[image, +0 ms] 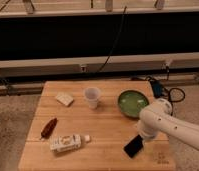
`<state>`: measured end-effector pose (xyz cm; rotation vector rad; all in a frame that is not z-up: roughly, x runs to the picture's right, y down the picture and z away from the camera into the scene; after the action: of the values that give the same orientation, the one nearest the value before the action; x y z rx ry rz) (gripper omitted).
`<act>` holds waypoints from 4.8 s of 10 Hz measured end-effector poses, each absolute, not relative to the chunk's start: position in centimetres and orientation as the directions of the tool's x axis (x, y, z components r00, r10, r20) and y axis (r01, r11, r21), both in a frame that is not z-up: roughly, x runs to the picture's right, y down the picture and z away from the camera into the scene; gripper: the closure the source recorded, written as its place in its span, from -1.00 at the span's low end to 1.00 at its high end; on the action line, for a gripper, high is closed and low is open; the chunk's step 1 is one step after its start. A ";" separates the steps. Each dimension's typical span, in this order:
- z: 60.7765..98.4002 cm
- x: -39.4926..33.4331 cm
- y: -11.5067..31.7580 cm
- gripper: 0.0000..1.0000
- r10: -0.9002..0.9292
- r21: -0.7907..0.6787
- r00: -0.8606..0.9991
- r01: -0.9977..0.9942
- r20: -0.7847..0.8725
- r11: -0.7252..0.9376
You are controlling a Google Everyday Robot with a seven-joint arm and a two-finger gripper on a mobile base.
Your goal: Place the eraser in the ceramic cup
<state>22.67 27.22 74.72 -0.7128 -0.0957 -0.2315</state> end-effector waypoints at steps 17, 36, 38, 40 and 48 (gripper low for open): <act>75.6 22.6 29.7 -0.60 -0.189 -0.651 0.963 0.269 0.192 0.709; 75.9 22.1 31.4 0.59 -0.206 -0.658 0.955 0.297 0.215 0.692; 75.8 22.1 31.6 0.96 -0.209 -0.657 0.954 0.300 0.217 0.692; 76.1 22.1 31.5 0.98 -0.210 -0.651 0.953 0.302 0.218 0.696; 75.7 22.2 30.2 0.98 -0.224 -0.651 0.949 0.314 0.220 0.691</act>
<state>22.24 30.23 75.67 -0.7499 -0.1262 -0.3017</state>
